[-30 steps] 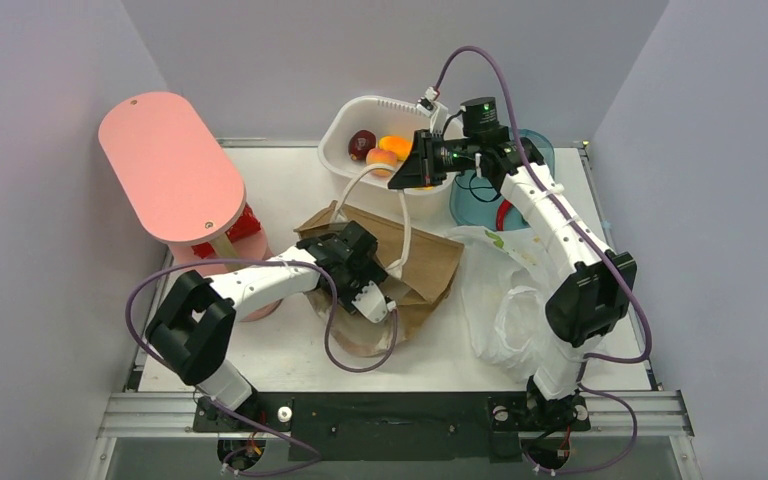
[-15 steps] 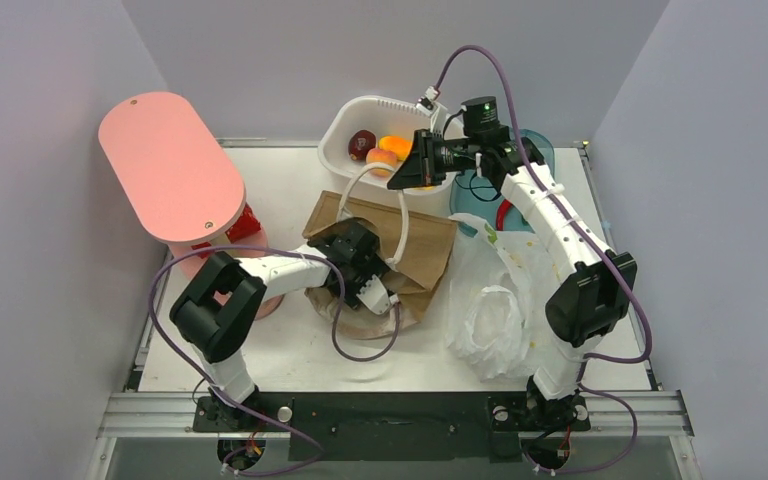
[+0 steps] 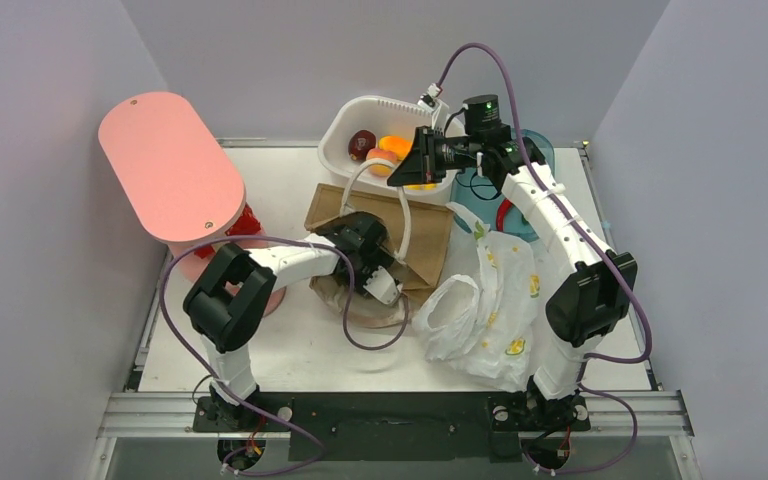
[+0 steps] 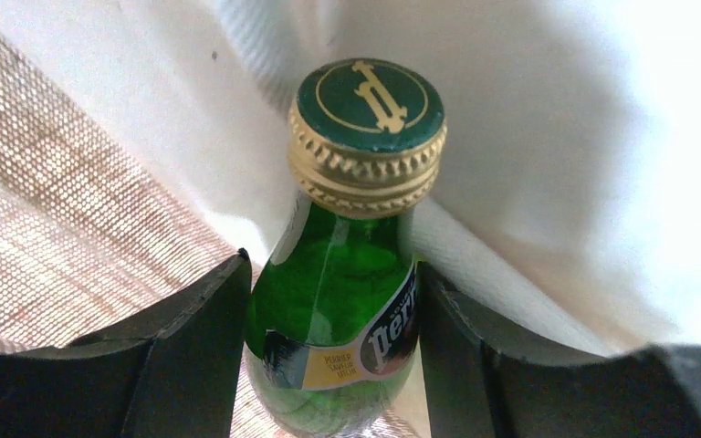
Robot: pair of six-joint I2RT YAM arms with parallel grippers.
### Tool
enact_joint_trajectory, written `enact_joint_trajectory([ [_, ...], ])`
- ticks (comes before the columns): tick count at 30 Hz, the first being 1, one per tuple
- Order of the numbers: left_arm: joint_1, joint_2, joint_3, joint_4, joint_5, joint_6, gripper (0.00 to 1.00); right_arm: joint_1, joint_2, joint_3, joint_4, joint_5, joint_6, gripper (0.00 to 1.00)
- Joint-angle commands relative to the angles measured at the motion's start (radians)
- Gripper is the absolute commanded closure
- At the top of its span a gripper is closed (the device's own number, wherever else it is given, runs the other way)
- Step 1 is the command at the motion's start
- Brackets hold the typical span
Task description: Untie the knot of the grocery bags and take out the mixed food
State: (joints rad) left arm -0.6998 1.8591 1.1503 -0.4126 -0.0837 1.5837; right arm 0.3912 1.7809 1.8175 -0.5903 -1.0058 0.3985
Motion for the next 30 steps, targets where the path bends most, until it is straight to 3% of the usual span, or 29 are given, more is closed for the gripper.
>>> enact_joint_trajectory([
  [1,-0.037,-0.157,0.017,-0.235,0.260,-0.086,1.00,-0.006,0.000,0.022,0.053,-0.027,0.022,1.00],
  [9,-0.050,-0.362,0.052,-0.319,0.579,-0.256,1.00,-0.055,-0.001,0.016,0.090,-0.012,0.064,1.00],
  [16,-0.036,-0.491,-0.009,-0.164,0.784,-0.575,1.00,-0.102,-0.002,-0.044,0.092,-0.011,0.066,1.00],
  [23,-0.031,-0.597,-0.091,0.100,0.860,-0.948,1.00,-0.110,-0.032,-0.161,0.016,0.019,-0.052,1.00],
  [30,-0.033,-0.624,-0.105,0.167,0.851,-1.094,1.00,-0.091,-0.042,-0.207,-0.044,0.032,-0.146,1.00],
])
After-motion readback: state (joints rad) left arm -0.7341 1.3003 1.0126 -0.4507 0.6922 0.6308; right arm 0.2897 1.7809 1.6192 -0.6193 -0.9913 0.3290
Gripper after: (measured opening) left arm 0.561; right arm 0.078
